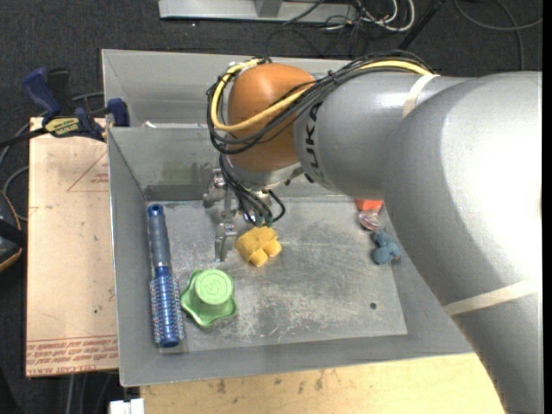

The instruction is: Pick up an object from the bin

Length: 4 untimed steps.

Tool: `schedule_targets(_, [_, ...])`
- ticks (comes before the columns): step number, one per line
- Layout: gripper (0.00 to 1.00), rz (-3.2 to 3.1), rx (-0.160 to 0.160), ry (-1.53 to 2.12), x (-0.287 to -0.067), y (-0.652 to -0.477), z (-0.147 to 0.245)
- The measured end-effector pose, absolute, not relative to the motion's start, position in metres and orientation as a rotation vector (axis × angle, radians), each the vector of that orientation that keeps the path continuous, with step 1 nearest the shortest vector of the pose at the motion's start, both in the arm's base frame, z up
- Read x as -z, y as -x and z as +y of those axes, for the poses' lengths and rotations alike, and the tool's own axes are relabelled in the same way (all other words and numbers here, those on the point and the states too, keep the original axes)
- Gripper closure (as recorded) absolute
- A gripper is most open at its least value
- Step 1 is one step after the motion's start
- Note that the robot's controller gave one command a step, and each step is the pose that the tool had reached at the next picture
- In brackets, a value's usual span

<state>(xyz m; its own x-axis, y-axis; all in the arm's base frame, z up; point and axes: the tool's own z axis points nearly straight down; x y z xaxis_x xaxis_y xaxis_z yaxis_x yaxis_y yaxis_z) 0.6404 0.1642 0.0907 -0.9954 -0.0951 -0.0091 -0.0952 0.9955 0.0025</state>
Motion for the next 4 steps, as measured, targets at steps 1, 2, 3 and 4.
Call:
schedule_targets(1, [0.00, 3.138, 0.003, 0.039, -0.135, -0.611, 0.085])
schedule_targets(2, [0.00, 3.115, -0.004, 0.339, -0.075, -0.612, 0.089])
schedule_targets(3, [1.00, 3.111, -0.005, 0.340, -0.078, -0.613, 0.089])
schedule_targets(4, [1.00, 3.105, -0.002, 0.390, -0.221, -0.607, 0.091])
